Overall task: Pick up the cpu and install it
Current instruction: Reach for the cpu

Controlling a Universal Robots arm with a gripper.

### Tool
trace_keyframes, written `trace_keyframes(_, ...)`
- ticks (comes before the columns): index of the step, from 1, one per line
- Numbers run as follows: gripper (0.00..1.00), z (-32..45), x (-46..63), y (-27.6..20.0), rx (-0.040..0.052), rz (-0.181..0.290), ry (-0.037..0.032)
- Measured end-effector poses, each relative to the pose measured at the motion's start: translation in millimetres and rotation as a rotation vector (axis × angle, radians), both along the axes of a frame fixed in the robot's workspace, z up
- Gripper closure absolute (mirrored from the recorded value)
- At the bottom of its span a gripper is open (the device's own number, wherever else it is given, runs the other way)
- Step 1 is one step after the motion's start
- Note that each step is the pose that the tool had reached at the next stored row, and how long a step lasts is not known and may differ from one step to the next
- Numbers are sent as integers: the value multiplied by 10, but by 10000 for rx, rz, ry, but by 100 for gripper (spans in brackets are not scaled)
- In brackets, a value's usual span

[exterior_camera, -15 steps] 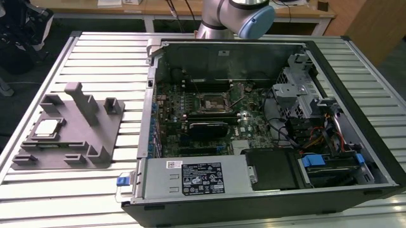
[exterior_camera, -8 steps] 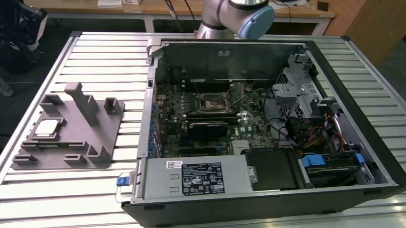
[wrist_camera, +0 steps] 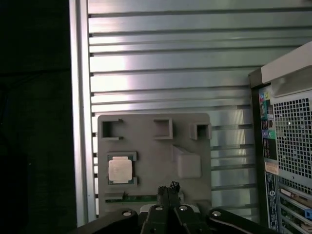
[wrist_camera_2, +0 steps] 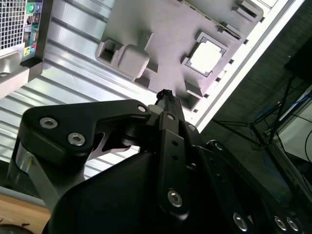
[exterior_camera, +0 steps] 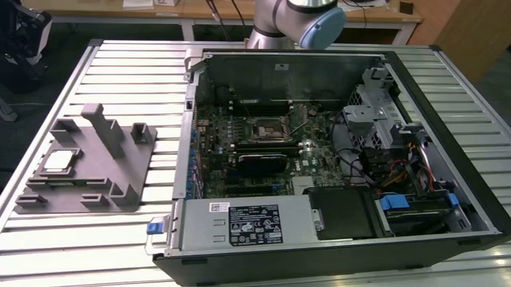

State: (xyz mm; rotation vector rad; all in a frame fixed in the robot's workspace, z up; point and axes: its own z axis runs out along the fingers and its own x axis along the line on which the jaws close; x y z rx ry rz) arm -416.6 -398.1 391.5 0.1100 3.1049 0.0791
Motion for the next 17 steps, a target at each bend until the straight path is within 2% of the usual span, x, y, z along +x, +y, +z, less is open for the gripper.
trace_keyframes(7,89,-52,-60,-18,1,0,-1)
trace_keyframes(17,89,-145,-89,-57,0,-1,0)
